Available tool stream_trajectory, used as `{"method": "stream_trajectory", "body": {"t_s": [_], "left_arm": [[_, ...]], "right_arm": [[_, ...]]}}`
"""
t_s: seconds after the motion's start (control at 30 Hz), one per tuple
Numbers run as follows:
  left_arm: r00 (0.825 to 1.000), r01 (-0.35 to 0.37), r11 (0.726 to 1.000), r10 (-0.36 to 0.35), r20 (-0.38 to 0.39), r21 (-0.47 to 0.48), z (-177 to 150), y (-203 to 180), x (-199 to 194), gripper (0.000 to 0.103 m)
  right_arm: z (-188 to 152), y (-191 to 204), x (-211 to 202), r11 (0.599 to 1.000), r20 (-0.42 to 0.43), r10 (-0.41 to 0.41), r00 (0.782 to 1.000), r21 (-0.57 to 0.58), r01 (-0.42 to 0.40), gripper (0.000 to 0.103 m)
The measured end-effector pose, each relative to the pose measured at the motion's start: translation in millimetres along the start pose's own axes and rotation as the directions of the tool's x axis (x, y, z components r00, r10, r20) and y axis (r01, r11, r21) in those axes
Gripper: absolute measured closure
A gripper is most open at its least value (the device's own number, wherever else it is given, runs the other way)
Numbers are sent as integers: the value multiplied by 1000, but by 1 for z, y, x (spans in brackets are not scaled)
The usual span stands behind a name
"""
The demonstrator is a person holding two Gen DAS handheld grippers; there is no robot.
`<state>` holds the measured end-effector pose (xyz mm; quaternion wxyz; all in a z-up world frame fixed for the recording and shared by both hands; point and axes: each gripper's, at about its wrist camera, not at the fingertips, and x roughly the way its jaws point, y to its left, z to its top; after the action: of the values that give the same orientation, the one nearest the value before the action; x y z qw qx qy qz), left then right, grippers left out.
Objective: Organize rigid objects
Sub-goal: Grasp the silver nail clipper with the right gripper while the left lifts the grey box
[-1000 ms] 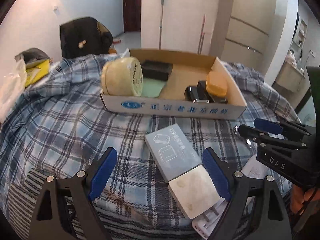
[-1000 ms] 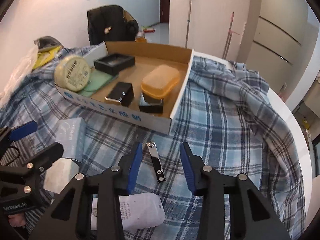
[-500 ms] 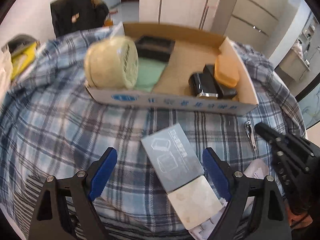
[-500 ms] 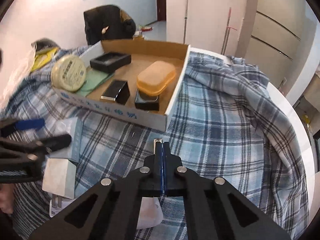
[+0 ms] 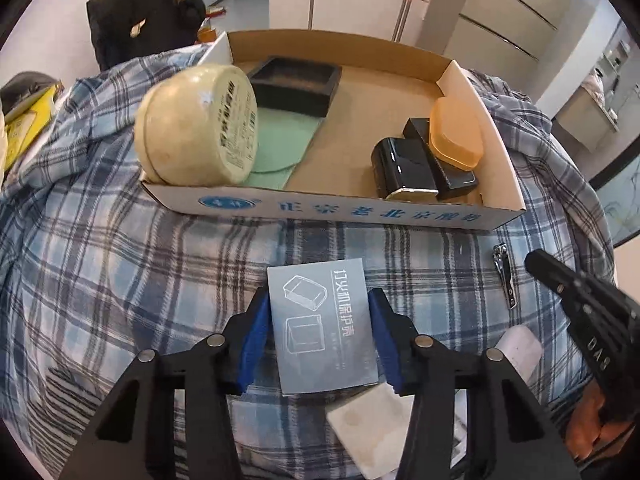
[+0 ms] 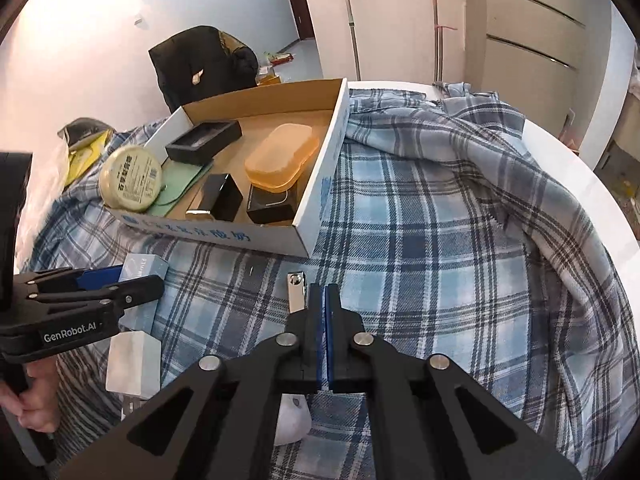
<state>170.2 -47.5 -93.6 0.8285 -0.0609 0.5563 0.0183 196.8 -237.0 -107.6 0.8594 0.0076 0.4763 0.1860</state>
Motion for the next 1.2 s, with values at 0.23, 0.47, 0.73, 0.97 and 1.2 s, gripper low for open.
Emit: {"method": "stream_trajectory", "body": {"t_s": [0.23, 0.47, 0.73, 0.97, 1.2], "left_arm": [[993, -6, 997, -2, 118, 70, -4, 12, -21, 53], [975, -16, 991, -14, 221, 133, -13, 35, -43, 54], [914, -59, 983, -17, 406, 173, -22, 54, -63, 54], [895, 15, 990, -77, 439, 143, -24, 67, -63, 54], [855, 57, 991, -113, 506, 124, -32, 75, -74, 54]], "right_arm": [[3, 16, 6, 998, -26, -12, 1000, -59, 11, 98], [3, 23, 11, 996, -43, -46, 998, -72, 43, 97], [5, 28, 4, 996, 6, -56, 998, -68, 56, 50], [6, 33, 3, 993, 8, -45, 999, -104, 46, 68], [2, 34, 23, 992, -51, -62, 997, -111, 56, 79]]}}
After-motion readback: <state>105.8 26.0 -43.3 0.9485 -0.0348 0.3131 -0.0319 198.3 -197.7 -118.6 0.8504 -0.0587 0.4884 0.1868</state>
